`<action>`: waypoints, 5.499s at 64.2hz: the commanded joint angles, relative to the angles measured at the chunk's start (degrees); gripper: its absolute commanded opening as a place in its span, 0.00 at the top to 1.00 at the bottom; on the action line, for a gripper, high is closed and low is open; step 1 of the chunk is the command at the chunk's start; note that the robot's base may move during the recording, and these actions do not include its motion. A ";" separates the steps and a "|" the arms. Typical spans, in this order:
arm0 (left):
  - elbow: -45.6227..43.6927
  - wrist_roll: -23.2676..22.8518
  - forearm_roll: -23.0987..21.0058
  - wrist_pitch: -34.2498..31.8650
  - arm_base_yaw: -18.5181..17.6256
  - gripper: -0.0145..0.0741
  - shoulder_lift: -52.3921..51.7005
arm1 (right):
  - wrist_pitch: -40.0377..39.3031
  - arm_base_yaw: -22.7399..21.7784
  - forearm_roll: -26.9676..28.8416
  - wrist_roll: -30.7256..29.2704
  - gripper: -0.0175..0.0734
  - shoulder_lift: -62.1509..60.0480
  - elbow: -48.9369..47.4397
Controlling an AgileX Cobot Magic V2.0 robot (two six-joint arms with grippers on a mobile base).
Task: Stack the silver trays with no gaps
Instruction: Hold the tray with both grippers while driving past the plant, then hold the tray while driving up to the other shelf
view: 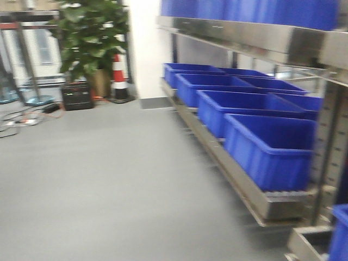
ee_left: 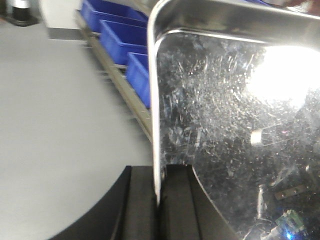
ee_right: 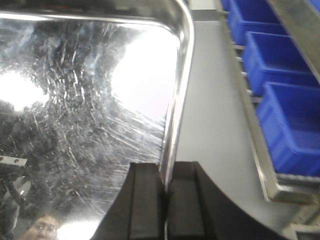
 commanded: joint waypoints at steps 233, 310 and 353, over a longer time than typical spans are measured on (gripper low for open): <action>-0.43 0.23 -1.30 -3.39 -0.58 0.85 -0.10 | -5.49 0.40 -0.99 -1.07 0.88 -0.42 -0.28; -0.43 0.23 -1.30 -3.39 -0.58 0.85 0.00 | -6.93 0.40 -0.99 -1.07 0.88 -0.42 -0.28; -0.43 0.23 -1.30 -3.39 -0.58 0.85 0.00 | -6.93 0.40 -0.99 -1.07 0.88 -0.42 -0.28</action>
